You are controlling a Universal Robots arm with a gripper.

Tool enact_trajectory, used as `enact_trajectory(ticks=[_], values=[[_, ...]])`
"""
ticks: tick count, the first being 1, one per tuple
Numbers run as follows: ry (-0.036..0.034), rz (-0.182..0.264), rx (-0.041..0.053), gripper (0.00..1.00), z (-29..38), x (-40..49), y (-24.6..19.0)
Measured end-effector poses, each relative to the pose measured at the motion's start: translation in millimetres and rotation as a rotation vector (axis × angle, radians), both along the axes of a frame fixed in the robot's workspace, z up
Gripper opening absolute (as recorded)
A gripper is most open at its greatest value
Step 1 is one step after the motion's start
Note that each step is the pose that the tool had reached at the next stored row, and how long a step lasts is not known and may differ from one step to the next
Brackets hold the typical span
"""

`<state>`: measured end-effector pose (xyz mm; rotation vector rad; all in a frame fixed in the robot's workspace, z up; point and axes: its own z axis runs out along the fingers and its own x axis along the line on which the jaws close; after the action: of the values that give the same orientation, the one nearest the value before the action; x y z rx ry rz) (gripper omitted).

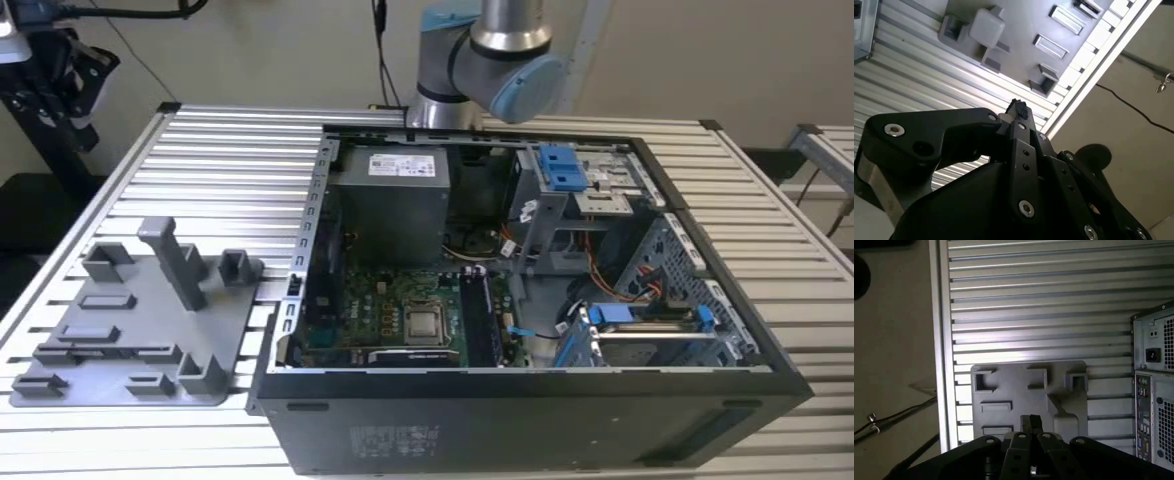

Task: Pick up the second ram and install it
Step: 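Reach for the second ram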

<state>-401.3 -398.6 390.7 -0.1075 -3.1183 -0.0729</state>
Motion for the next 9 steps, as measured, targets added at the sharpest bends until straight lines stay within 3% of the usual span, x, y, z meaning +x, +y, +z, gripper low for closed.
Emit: enact_trajectory(ticks=[4,9], values=[[0.0018,0.0,-0.0001,0.11,-0.1,-5.3,0.0],[0.0019,0.0,-0.0001,0.11,0.0,-5.7,0.0]])
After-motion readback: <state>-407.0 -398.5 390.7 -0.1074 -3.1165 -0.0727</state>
